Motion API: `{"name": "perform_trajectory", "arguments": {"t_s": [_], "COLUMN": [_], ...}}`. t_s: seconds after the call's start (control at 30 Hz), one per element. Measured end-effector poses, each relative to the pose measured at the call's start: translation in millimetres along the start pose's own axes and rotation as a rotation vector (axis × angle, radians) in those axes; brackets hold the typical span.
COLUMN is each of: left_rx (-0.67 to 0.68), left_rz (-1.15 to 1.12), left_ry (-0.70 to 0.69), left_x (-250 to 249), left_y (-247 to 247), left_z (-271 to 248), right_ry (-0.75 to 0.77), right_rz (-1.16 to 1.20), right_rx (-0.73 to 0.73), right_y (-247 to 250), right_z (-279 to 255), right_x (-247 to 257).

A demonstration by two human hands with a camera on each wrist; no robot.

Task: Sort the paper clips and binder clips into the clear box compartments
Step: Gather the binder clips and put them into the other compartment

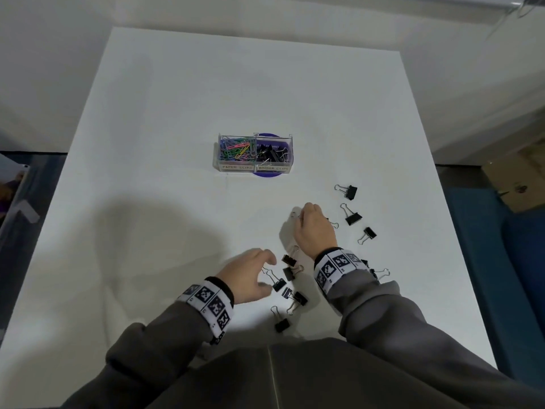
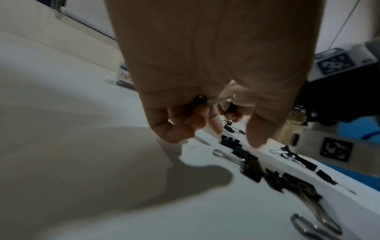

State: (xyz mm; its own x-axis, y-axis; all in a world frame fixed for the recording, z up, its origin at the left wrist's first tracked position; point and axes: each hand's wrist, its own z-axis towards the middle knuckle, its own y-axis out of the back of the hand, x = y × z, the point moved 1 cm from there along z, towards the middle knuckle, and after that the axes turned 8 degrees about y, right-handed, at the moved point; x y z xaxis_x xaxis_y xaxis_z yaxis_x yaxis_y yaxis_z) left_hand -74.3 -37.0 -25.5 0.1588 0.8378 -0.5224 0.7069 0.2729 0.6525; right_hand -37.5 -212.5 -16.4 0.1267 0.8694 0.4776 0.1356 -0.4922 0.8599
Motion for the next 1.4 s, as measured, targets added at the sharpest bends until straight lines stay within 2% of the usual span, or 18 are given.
{"name": "perform_trajectory", "arguments": {"t_s": [0.1, 0.2, 0.37, 0.47, 0.67, 0.8, 0.93, 1.03, 1.17, 1.27, 1.4], "left_rx": [0.057, 0.009, -0.033, -0.067, -0.13, -0.139, -0.177, -0.25, -0.381, -0.464, -0.474], "left_rz": [0.128, 0.225, 0.233, 0.195, 0.046, -0.028, -0.122, -0.197, -0.178, -0.16, -0.136], "left_ry": [-0.068, -0.11, -0.123, -0.094, -0.047, -0.023, -0.012, 0.021, 0.092, 0.126, 0.174], "left_x": [-3, -3, 1, 4, 15, 22, 23, 20, 4, -20, -40], "left_y": [-6, -11, -10, -9, 2, 7, 23, 49, 93, 122, 145], "left_z": [5, 9, 10, 10, 9, 9, 16, 35, 75, 103, 136], "right_ry": [-0.076, -0.079, -0.047, -0.046, 0.139, 0.172, 0.157, 0.171, 0.197, 0.136, 0.026], "right_rz": [-0.079, -0.111, -0.159, -0.128, -0.044, -0.121, -0.197, -0.169, -0.009, 0.124, 0.187], "right_rx": [-0.011, 0.06, 0.12, 0.08, -0.138, -0.128, -0.048, -0.035, -0.157, -0.254, -0.263], "right_y": [1, -4, -5, 2, 36, 48, 42, 38, 38, 39, 36], "right_z": [0, 0, 0, 4, 68, 118, 139, 141, 126, 100, 70], "right_x": [-10, -16, -18, -9, 30, 50, 51, 48, 36, 20, -8]}}
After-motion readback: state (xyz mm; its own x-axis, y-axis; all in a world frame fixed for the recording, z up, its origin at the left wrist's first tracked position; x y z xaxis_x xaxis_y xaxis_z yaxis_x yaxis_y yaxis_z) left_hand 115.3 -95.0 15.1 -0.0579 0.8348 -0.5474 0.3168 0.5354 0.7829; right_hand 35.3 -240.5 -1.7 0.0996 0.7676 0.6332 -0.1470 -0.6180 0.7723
